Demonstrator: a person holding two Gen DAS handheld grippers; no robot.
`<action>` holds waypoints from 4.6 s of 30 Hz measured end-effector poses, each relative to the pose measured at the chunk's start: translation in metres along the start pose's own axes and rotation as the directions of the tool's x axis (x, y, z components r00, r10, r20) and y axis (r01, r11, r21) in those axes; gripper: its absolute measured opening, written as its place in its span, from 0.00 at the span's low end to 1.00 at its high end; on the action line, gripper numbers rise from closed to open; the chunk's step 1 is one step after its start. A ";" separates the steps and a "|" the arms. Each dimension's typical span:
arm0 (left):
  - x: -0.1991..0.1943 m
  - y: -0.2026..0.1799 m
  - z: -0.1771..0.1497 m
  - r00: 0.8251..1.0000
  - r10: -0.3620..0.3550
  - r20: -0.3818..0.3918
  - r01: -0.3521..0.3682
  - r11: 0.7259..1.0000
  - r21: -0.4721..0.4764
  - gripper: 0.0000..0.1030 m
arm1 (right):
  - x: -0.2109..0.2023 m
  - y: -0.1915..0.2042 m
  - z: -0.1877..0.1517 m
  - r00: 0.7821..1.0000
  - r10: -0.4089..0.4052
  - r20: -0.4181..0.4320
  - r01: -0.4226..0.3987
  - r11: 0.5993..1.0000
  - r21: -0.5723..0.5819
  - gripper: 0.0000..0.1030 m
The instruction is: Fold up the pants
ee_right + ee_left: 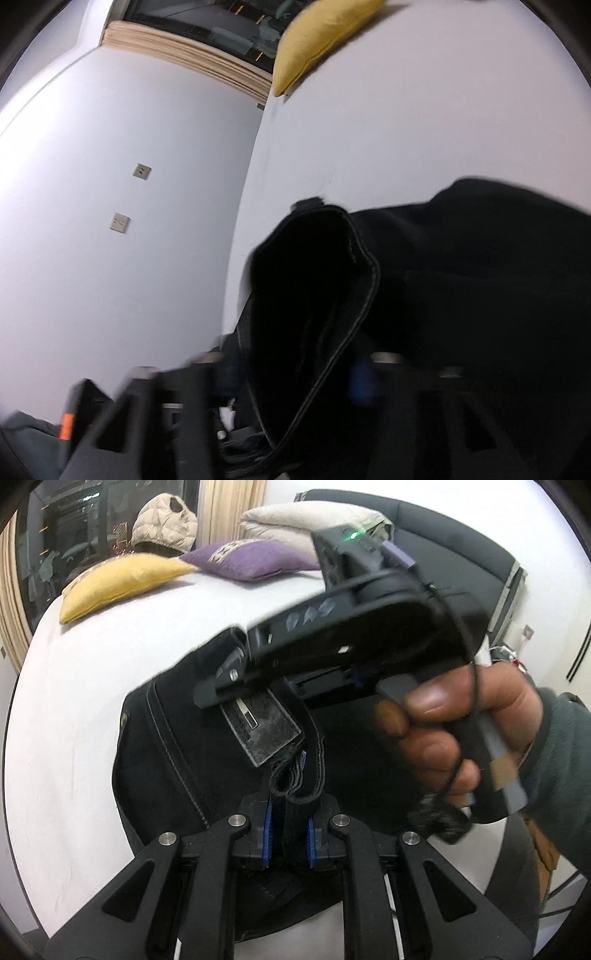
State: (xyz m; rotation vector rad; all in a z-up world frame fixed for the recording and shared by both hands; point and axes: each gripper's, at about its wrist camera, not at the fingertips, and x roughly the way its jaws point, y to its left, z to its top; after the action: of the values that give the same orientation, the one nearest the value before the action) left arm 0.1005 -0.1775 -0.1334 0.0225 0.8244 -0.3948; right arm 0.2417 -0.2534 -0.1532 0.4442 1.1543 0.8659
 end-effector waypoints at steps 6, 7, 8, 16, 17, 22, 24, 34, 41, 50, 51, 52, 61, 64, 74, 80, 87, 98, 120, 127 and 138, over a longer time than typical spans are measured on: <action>-0.012 -0.023 0.012 0.998 -0.054 0.018 0.053 0.998 0.037 0.11 | -0.035 -0.008 -0.009 0.997 0.031 0.076 -0.030 0.999 -0.012 0.17; -0.011 -0.028 0.013 0.998 -0.065 0.016 0.064 0.997 0.045 0.11 | -0.042 -0.011 -0.011 0.995 0.030 0.090 -0.029 1.000 -0.007 0.17; -0.010 -0.033 0.015 0.997 -0.077 0.012 0.076 0.996 0.054 0.11 | -0.050 -0.015 -0.014 0.994 0.028 0.104 -0.028 1.000 -0.002 0.17; 0.013 -0.086 0.027 0.987 -0.155 -0.042 0.160 0.977 0.143 0.11 | -0.107 -0.048 -0.043 0.982 -0.020 0.189 0.009 0.998 0.060 0.17; 0.018 -0.092 0.027 0.986 -0.160 -0.053 0.167 0.974 0.154 0.11 | -0.111 -0.053 -0.046 0.980 -0.032 0.194 0.018 0.997 0.073 0.17; 0.047 -0.121 0.023 0.977 -0.173 -0.124 0.195 0.961 0.195 0.11 | -0.130 -0.089 -0.058 0.973 -0.108 0.205 0.080 0.987 0.141 0.17; 0.058 -0.129 0.021 0.974 -0.176 -0.145 0.204 0.958 0.202 0.11 | -0.133 -0.098 -0.060 0.970 -0.124 0.207 0.092 0.983 0.156 0.16; 0.103 -0.133 0.019 0.960 -0.193 -0.205 0.229 0.958 0.174 0.16 | -0.130 -0.132 -0.056 0.970 -0.152 0.191 0.121 0.979 0.165 0.16; 0.081 -0.114 0.014 0.915 -0.335 -0.224 0.352 0.935 0.037 0.60 | -0.149 -0.140 -0.066 0.959 -0.146 0.243 0.101 0.977 0.187 0.33; 0.025 0.005 0.016 0.966 -0.245 -0.078 0.236 0.966 -0.106 0.70 | -0.204 -0.074 -0.098 0.909 -0.081 0.410 0.025 0.990 0.142 0.47; 0.026 0.014 0.017 0.971 -0.228 -0.069 0.219 0.968 -0.120 0.70 | -0.197 -0.063 -0.108 0.915 -0.038 0.401 -0.009 0.993 0.115 0.47; 0.029 0.024 0.015 0.980 -0.191 -0.060 0.184 0.977 -0.107 0.70 | -0.189 -0.058 -0.115 0.924 -0.019 0.382 -0.023 0.994 0.105 0.47; 0.059 0.026 -0.025 0.986 -0.097 -0.137 0.091 0.995 -0.051 0.69 | -0.148 -0.117 -0.184 0.952 -0.116 0.284 0.014 0.941 0.337 0.00; 0.049 0.029 -0.018 0.984 -0.122 -0.134 0.113 0.991 -0.068 0.70 | -0.168 -0.108 -0.187 0.940 -0.192 0.282 0.094 0.940 0.328 0.01; 0.088 0.045 0.062 0.995 -0.059 -0.083 0.058 0.998 -0.012 0.70 | -0.142 -0.059 -0.094 0.936 -0.089 0.340 0.035 0.986 0.161 0.53; 0.134 0.047 0.050 0.992 0.040 -0.122 -0.036 0.999 0.035 0.71 | -0.124 -0.119 -0.077 0.940 -0.162 0.299 0.068 0.952 0.300 0.24; 0.078 0.052 0.053 0.988 0.137 -0.073 -0.136 0.990 0.020 0.76 | -0.197 -0.097 -0.125 0.868 -0.279 0.411 0.171 0.944 0.280 0.84; 0.056 0.093 -0.001 0.970 0.069 -0.234 -0.105 0.984 -0.143 0.85 | -0.169 -0.125 -0.127 0.930 -0.238 0.279 0.153 0.944 0.293 0.85; 0.085 0.050 0.004 0.956 0.042 -0.289 -0.067 0.995 -0.077 0.39 | -0.142 -0.112 -0.119 0.933 -0.306 0.191 0.259 0.937 0.232 0.37; 0.080 0.055 0.009 0.959 0.053 -0.277 -0.077 0.994 -0.079 0.15 | -0.142 -0.085 -0.118 0.900 -0.382 0.210 0.350 0.921 0.174 0.24; 0.060 0.062 0.016 0.972 0.025 -0.234 -0.051 0.993 -0.104 0.07 | -0.142 -0.041 -0.120 0.851 -0.463 0.249 0.456 0.885 0.088 0.20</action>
State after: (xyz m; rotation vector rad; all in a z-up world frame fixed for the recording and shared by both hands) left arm 0.1704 -0.1430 -0.1738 -0.0173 1.0749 -0.3137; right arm 0.1255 -0.4041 -0.1405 0.2727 0.9659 0.3579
